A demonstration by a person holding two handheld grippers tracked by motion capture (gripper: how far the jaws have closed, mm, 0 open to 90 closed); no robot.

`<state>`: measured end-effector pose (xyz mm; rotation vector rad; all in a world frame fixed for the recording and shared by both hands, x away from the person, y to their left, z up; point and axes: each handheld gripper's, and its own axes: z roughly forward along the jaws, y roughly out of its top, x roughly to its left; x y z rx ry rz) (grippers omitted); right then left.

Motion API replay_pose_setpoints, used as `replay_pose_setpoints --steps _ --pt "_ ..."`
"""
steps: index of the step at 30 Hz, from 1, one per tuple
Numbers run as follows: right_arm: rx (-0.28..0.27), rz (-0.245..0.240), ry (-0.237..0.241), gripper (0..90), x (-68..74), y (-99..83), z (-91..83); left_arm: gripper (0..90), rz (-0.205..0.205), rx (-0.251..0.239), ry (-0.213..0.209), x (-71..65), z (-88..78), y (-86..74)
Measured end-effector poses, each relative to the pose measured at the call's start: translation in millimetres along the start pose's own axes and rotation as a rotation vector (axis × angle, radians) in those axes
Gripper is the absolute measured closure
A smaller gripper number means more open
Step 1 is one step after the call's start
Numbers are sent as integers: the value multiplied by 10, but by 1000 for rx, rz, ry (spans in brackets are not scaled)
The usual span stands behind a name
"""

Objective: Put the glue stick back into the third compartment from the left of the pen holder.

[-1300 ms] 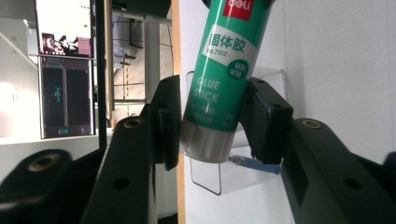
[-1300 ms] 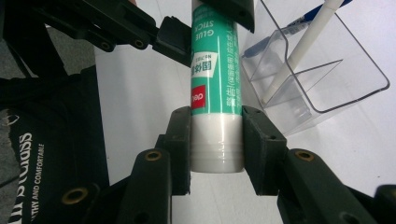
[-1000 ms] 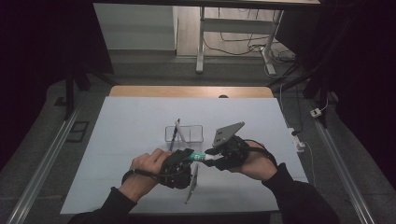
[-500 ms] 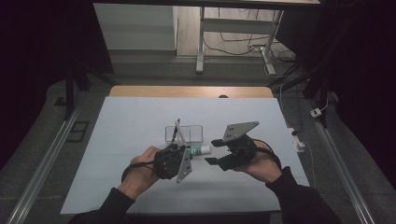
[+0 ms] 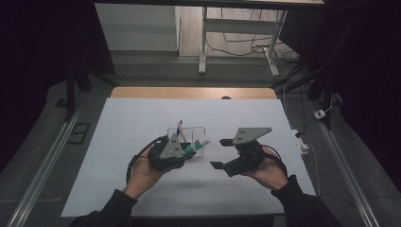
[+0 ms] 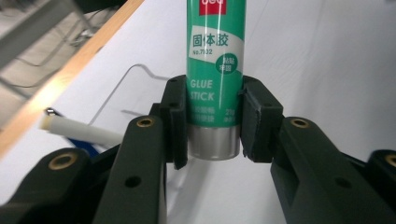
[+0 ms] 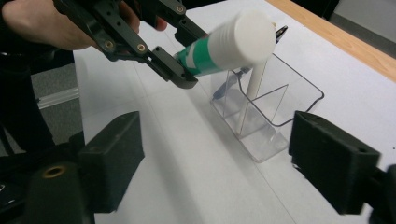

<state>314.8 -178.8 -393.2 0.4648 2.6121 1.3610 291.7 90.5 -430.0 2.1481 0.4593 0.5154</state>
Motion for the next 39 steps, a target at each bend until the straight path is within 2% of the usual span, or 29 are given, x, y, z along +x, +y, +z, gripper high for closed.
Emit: replay_pose_setpoints --steps 4,8,10,12,15,18,23,25,27,30,34,39 --pt "-20 12 9 94 -3 -10 41 651 -57 -57 -69 27 -15 -28" --pt "-55 43 37 32 -11 16 73 650 -83 -99 -135 35 -30 -51" --pt "-69 57 56 15 -8 40 87 651 -96 -116 -166 36 -33 -63" --pt "-86 74 54 16 6 73 98 650 -106 -130 -194 35 -30 -74" --pt "-97 86 70 25 31 121 120 650 -112 -144 -219 23 -19 -80" --pt "-108 85 84 101 52 152 141 650 -106 -151 -243 2 -8 -83" --pt "-126 106 109 334 34 175 142 650 -93 -152 -265 -26 7 -78" --pt "-127 124 119 398 15 172 146 650 -94 -152 -272 -32 11 -79" --pt "-138 141 141 499 -14 162 141 650 -92 -151 -274 -36 16 -81" --pt "-154 180 202 603 -71 137 133 650 -93 -149 -276 -35 27 -89" --pt "-159 207 253 647 -105 128 140 645 -80 -152 -251 -61 38 -96" --pt "-167 199 227 650 -83 169 130 599 -109 -157 -219 -56 3 -96"
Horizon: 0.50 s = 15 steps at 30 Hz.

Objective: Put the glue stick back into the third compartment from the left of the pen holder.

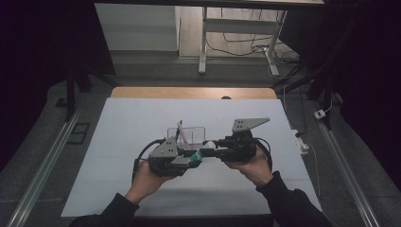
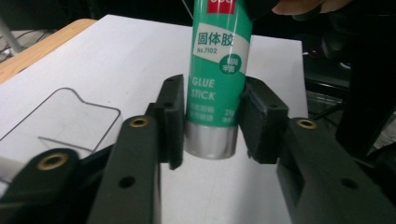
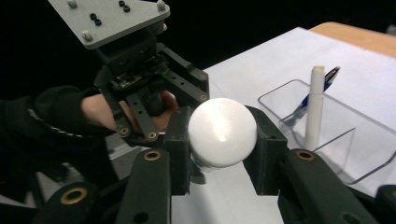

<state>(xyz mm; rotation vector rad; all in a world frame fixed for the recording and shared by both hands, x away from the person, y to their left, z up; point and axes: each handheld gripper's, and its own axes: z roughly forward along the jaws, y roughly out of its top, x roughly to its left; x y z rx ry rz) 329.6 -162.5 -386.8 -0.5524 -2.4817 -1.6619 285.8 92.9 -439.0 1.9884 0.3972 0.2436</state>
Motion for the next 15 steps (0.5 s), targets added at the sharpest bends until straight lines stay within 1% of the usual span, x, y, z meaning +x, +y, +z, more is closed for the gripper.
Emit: replay_pose_setpoints --steps 2,4,7,10,13,15 --pt "6 -34 -29 650 21 20 9 521 -14 12 20 -5 -22 -10" --pt "12 -49 -42 650 28 38 21 465 -35 24 44 -8 -44 -29" --pt "23 -66 -61 650 25 55 45 348 -79 51 92 -1 -112 -72" --pt "35 -70 -71 650 13 61 73 274 -126 51 112 6 -206 -119" --pt "42 -77 -87 650 0 61 92 194 -173 56 111 9 -280 -166" --pt "42 -79 -96 650 -12 63 95 160 -197 62 112 -2 -317 -197"
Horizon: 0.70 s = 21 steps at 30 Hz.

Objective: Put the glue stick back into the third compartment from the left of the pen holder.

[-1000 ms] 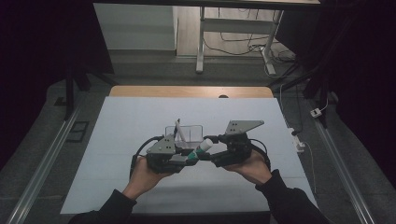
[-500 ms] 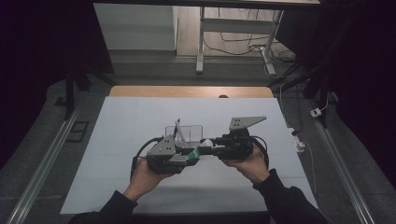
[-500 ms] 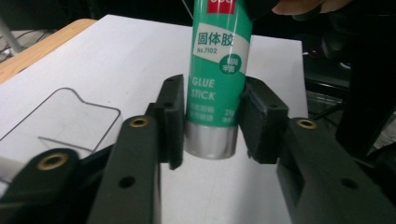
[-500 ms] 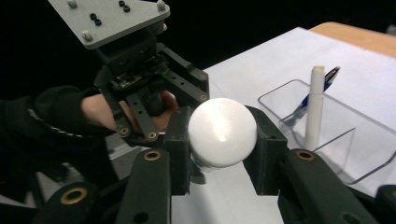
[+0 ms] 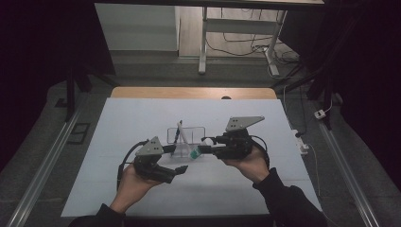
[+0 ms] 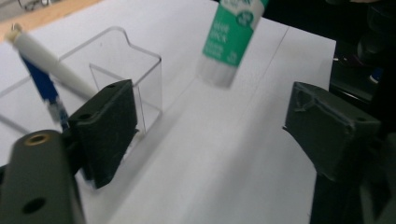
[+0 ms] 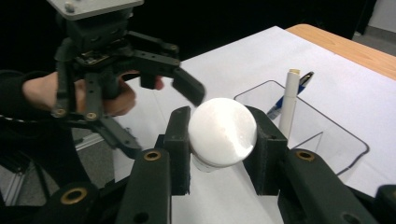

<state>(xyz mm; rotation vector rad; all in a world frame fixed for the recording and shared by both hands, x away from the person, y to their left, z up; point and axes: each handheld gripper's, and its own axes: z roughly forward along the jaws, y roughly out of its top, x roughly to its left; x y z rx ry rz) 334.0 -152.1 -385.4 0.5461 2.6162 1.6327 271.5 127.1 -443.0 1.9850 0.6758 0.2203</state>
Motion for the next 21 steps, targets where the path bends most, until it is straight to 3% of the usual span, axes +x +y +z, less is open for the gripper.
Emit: replay_pose_setpoints --steps 5,21 --pt "3 -4 -32 650 -41 5 -3 100 -31 28 42 -27 -70 -81" --pt "-1 19 -164 650 -282 -11 27 0 -119 41 94 -89 -429 -392"
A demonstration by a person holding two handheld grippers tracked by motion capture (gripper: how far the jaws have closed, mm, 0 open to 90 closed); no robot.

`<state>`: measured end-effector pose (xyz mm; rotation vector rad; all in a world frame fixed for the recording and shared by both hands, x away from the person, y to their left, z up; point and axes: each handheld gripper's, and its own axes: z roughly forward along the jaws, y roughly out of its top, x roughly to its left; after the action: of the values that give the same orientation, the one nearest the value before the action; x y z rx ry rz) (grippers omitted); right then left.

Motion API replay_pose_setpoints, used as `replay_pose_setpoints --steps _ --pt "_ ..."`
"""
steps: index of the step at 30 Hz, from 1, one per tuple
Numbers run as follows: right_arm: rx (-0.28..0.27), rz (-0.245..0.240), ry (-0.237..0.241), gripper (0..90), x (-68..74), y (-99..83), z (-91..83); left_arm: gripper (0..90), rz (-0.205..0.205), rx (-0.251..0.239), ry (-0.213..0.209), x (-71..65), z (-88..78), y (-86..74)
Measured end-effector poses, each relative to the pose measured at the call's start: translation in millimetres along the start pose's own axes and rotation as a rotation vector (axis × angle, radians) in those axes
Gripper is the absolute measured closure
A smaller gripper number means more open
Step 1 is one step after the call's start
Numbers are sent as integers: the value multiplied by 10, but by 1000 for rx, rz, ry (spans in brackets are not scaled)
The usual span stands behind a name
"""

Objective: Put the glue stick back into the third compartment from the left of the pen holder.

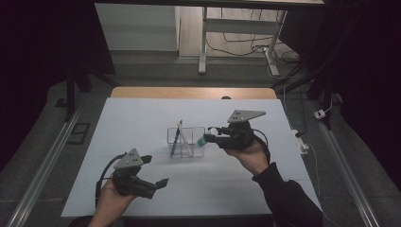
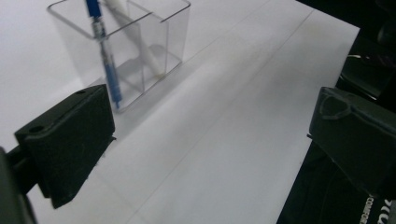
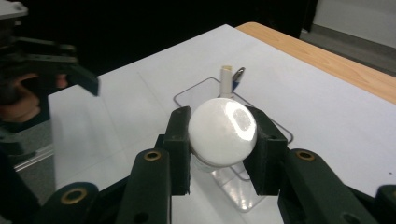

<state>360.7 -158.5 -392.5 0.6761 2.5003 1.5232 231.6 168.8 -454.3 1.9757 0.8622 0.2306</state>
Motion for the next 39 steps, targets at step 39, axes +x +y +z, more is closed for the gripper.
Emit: replay_pose_setpoints --steps 39 --pt "50 -6 -112 644 -167 -198 462 0 -93 38 166 110 -598 -630"
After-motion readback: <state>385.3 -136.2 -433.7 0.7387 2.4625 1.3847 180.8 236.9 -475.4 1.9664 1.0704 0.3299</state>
